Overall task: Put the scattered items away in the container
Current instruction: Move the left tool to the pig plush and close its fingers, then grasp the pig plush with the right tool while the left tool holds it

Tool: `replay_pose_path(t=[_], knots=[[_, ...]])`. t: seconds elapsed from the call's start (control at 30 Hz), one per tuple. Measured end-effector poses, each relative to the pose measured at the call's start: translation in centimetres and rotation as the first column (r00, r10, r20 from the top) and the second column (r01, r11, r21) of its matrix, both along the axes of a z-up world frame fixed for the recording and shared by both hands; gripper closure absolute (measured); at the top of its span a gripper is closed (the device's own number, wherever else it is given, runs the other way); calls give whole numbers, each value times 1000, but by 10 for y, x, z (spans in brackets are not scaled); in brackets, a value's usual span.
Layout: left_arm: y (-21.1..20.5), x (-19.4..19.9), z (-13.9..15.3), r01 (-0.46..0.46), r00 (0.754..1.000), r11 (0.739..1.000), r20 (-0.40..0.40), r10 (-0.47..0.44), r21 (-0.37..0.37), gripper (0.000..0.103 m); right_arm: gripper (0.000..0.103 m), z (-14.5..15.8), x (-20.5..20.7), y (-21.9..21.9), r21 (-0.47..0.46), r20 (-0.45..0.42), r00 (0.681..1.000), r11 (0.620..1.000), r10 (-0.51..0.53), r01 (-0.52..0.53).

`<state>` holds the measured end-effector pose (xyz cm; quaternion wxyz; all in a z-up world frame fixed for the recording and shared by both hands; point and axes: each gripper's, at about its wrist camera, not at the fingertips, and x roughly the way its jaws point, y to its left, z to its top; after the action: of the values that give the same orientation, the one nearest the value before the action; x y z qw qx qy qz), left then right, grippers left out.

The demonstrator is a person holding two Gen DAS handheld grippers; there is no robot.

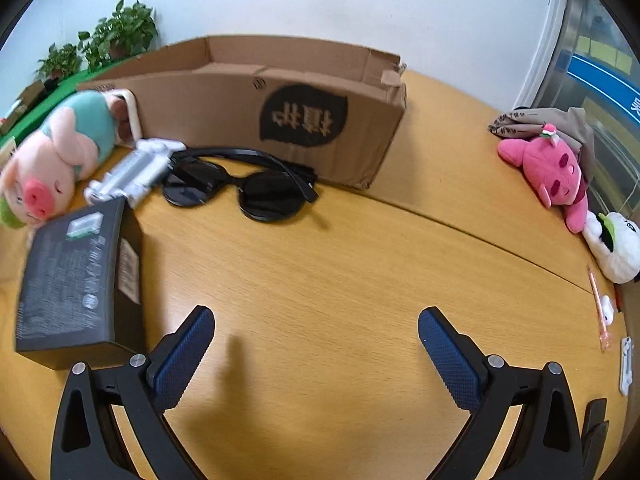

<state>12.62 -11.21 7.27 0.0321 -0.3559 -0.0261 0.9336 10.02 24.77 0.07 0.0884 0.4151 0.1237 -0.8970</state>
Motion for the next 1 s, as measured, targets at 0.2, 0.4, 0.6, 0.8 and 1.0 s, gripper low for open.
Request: replay_pose_path(t=[0.2, 0.4, 0.6, 0.8, 1.0], knots=[[14, -11, -5, 97, 995, 987, 15, -100, 129, 7, 17, 15, 15, 2, -127, -19, 1000, 992, -13, 11], [42, -23, -8, 221, 968, 942, 57, -243, 253, 11, 75, 31, 23, 2, -292, 0, 1000, 956, 19, -18], [60, -50, -52, 166, 949, 957, 225, -220, 237, 11, 3, 48, 24, -24, -360, -41, 998, 931, 54, -65], [58, -41, -81, 133, 938, 935, 262, -225, 328, 29, 4, 56, 7, -60, -463, -4, 989, 877, 145, -130], [54, -34, -80, 118, 944, 929, 249, -214, 351, 31, 4, 56, -33, -129, -536, 31, 959, 815, 280, -221]])
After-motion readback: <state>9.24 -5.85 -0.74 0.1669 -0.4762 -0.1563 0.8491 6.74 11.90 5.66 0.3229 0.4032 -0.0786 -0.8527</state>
